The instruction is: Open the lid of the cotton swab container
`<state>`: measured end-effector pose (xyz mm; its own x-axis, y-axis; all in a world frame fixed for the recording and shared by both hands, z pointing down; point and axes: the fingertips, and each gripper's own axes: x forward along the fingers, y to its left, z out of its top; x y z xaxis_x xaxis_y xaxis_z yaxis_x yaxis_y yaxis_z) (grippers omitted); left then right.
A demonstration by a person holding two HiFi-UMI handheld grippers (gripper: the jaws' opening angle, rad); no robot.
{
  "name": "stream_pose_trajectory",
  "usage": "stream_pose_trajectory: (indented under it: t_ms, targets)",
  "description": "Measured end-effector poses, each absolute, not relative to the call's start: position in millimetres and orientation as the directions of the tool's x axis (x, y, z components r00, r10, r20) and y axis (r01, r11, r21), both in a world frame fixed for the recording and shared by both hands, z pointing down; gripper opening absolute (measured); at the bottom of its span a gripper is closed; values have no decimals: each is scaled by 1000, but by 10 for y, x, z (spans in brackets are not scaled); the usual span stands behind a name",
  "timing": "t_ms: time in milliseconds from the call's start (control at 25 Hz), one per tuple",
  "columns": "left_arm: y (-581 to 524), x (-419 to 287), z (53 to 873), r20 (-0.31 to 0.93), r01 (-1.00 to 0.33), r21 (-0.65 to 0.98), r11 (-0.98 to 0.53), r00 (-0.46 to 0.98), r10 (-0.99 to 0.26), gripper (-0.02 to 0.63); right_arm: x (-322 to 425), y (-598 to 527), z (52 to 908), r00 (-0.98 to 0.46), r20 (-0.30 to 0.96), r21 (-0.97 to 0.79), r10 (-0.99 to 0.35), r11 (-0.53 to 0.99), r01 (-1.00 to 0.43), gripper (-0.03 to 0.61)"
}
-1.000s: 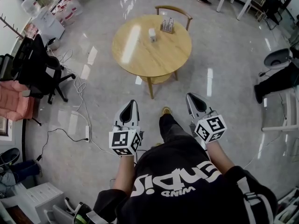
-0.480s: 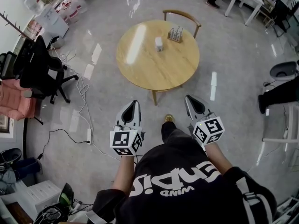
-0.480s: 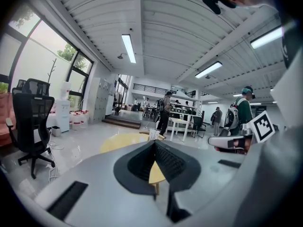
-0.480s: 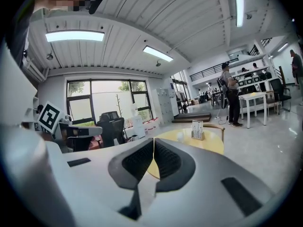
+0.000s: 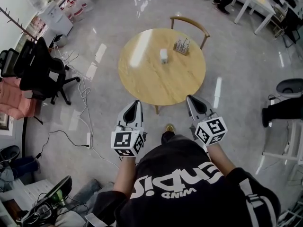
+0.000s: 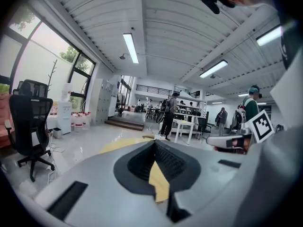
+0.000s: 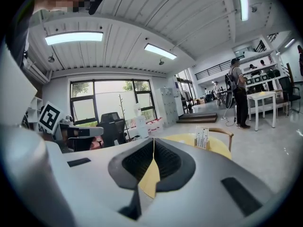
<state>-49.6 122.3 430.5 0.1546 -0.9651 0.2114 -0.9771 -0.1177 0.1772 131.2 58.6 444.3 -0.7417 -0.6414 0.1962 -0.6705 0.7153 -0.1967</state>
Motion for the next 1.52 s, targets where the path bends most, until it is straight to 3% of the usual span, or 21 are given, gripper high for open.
stream_pose_trajectory:
  t_ms: [720, 1520]
  targets:
    - [559, -662, 4286, 209, -985, 169, -37, 73, -975, 9, 1034, -186, 4503, -804, 207, -219, -558, 774, -594, 3]
    - [-436, -1167, 4239, 203, -954, 157, -256, 284, -937, 9, 481, -822, 4350, -709, 178, -203, -683, 679, -705, 3]
